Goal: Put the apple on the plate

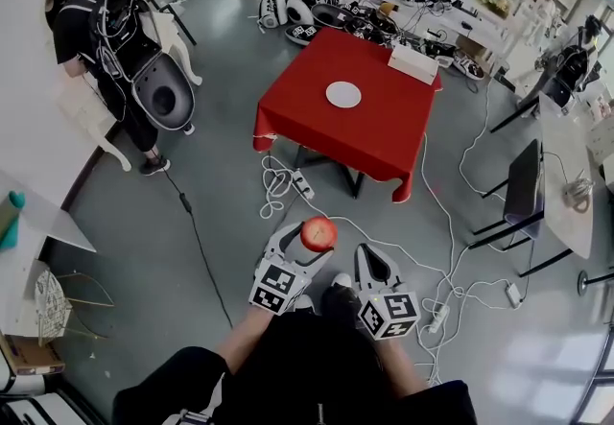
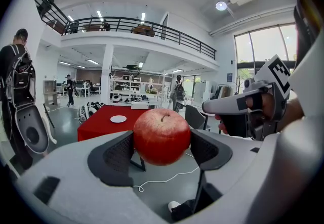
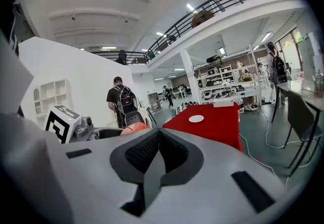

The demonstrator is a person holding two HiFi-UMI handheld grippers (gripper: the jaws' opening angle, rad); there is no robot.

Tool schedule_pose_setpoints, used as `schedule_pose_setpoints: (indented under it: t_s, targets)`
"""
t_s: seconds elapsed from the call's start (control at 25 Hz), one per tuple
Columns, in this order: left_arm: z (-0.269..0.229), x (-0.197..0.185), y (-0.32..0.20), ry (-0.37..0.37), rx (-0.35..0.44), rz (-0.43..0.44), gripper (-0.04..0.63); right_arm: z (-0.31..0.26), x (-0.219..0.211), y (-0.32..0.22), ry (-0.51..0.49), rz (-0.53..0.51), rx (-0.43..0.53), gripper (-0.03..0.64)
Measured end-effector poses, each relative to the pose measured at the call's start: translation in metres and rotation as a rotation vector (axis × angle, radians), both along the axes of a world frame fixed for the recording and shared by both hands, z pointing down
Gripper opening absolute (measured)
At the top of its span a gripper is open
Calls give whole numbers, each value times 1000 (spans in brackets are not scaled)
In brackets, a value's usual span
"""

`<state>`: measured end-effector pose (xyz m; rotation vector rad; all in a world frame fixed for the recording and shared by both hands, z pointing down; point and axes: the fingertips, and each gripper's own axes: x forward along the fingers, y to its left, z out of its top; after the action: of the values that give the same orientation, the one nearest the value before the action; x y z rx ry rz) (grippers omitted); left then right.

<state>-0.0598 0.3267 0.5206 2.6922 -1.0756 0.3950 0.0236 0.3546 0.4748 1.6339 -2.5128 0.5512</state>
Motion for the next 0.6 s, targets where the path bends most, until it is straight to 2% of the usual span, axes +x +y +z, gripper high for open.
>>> schedule_pose_setpoints:
  t_s: [0.32,0.6]
  targets:
    - [9,4,-2,-1,-32,14,357,6,4,-2,-5,16,-27,11]
    - [15,11,-25,-5,-43,17,357,16,12,-25,-6,13,-50,11]
